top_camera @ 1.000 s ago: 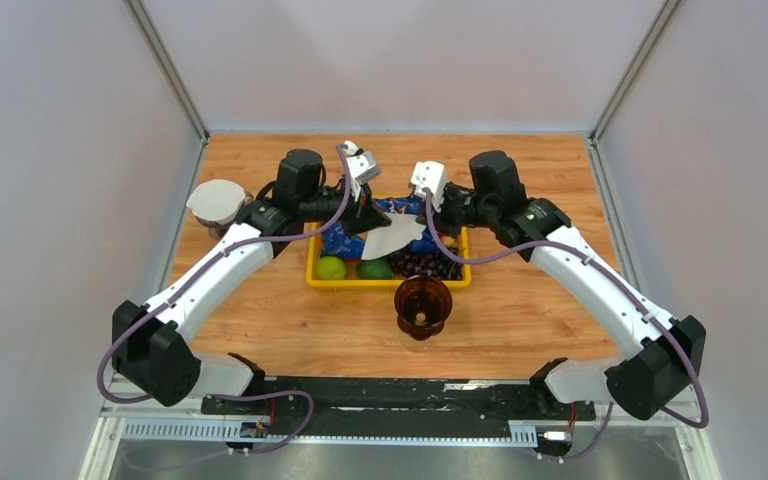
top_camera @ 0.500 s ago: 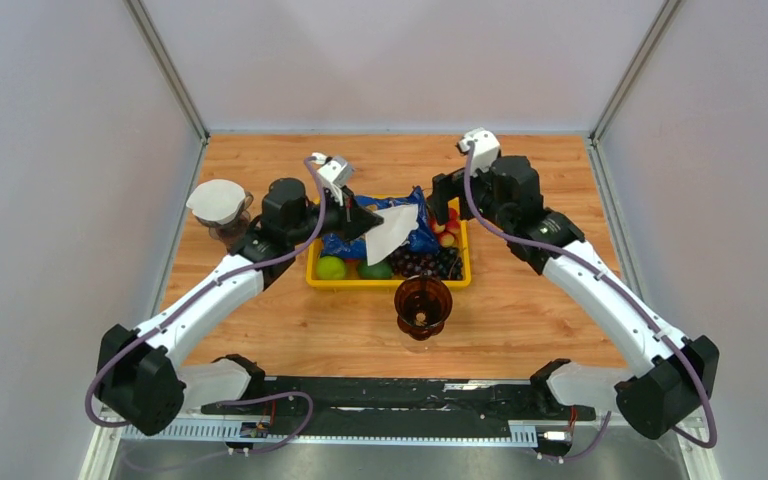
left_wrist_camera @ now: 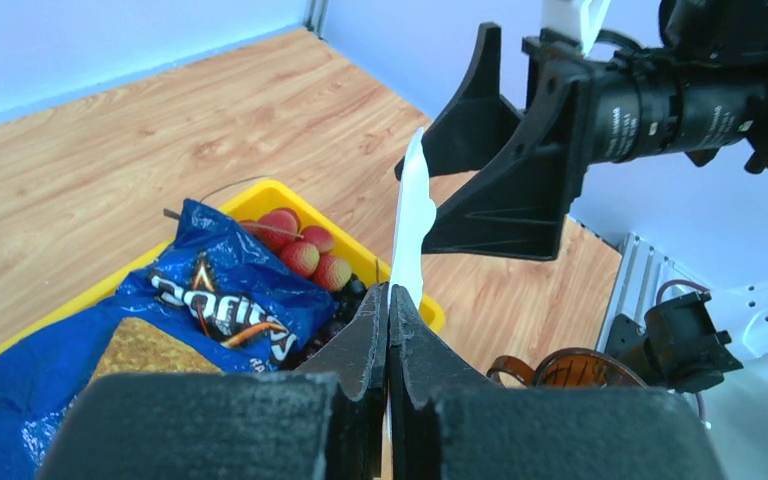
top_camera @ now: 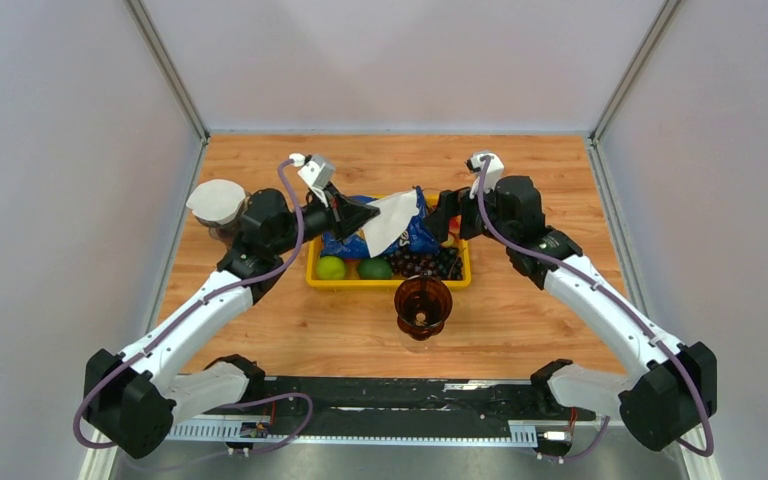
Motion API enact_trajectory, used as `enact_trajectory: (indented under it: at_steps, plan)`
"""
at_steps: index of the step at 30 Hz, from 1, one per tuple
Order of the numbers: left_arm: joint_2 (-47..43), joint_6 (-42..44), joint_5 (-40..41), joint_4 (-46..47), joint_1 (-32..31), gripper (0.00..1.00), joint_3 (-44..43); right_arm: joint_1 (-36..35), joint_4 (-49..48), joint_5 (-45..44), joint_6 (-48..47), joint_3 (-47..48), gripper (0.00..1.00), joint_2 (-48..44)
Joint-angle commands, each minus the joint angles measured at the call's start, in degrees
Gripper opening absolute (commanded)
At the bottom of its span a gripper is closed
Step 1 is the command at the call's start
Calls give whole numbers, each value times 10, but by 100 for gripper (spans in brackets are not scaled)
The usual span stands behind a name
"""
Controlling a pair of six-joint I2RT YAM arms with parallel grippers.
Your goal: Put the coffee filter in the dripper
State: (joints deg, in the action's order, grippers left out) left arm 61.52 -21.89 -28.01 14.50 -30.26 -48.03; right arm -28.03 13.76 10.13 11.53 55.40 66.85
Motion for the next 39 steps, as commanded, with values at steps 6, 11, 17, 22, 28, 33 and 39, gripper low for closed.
enact_trajectory:
  at_steps: [6, 11, 17, 22, 28, 33, 39]
  plan:
    - [-16, -4, -20, 29, -2, 0, 7, 0, -80, 69, 27, -5, 100, -45]
    - [-20, -6, -23, 31, -2, 0, 7, -1, -89, 83, 22, -5, 100, -43]
    - [-23, -5, -19, 29, -2, 0, 7, 0, -88, 1, 17, -17, 100, -48]
    - [-24, -5, -23, 29, -2, 0, 6, 0, -90, 7, 22, -15, 100, -45]
    - [-22, -7, -28, 31, -2, 0, 5, -1, -97, 71, 26, 4, 100, -22]
    - [-23, -6, -27, 27, -2, 0, 5, 0, -105, 131, 26, 2, 99, -23]
    - [-21, -5, -38, 28, -2, 0, 4, 0, -114, 138, 26, -9, 100, -39]
